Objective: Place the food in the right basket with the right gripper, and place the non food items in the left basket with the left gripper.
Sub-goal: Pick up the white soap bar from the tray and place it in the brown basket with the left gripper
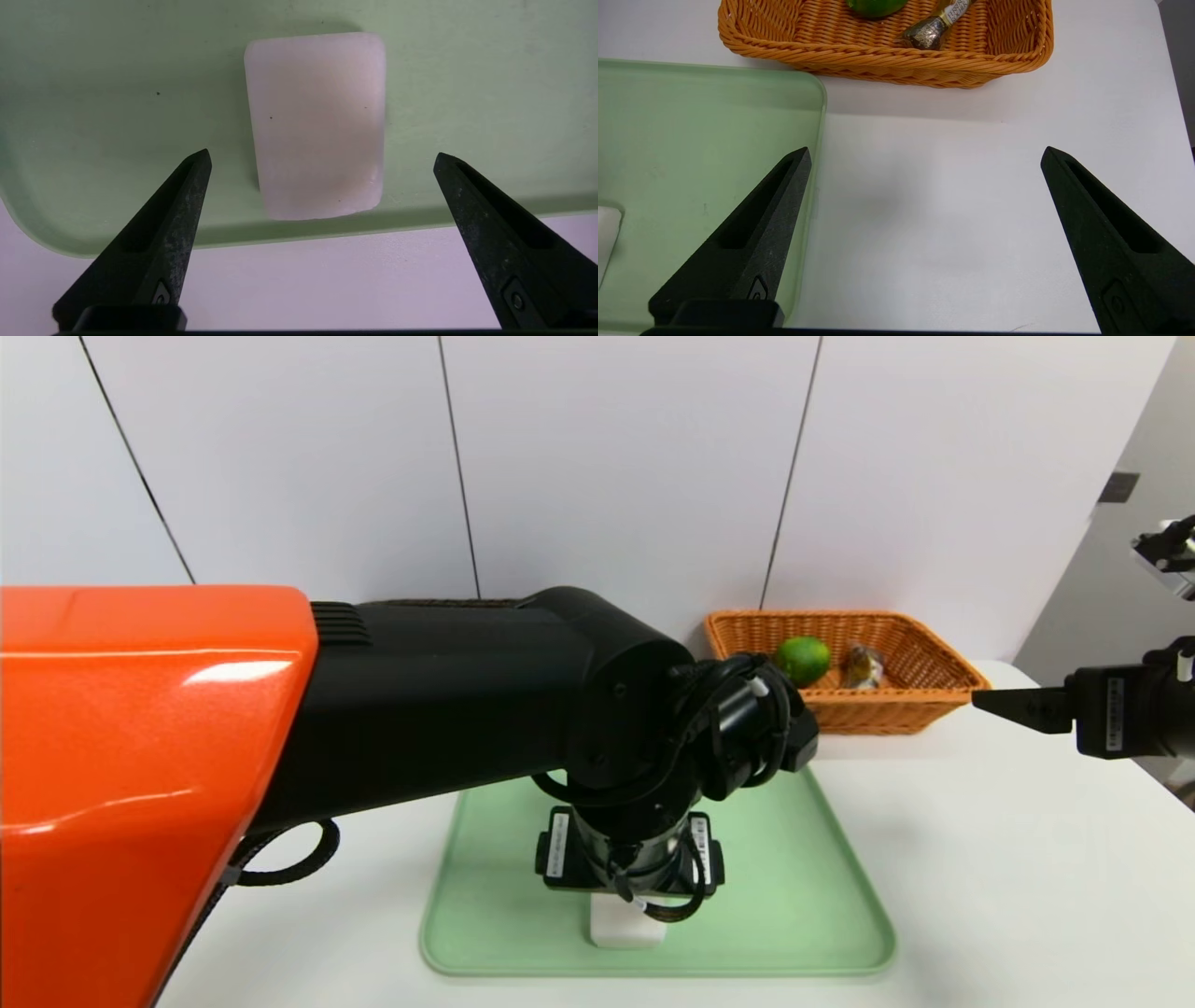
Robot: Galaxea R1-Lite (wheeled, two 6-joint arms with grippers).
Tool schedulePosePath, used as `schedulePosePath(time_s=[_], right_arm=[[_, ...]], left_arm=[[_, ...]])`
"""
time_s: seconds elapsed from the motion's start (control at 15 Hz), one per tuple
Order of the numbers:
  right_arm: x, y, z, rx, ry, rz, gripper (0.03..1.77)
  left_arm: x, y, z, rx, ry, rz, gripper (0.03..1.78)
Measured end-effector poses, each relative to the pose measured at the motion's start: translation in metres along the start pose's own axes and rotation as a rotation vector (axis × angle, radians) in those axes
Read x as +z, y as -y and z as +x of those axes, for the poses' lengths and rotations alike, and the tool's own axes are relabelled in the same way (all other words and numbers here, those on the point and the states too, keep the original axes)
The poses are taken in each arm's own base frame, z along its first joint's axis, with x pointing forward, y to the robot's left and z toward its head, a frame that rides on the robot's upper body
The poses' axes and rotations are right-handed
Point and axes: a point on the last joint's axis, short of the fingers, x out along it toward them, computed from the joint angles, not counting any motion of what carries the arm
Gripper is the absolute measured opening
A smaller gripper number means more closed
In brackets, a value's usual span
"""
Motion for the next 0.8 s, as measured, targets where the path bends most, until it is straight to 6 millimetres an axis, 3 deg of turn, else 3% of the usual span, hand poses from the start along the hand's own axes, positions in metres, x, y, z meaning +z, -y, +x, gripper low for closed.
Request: schedulePosePath(time_s=[0.8], right_arm=[[-0.004,0.001,-0.002,-0.004,-0.005,0.002,1.70]], left_arm=[[0.008,0.000,0.020,-0.011,0.006,0.036,1.69]])
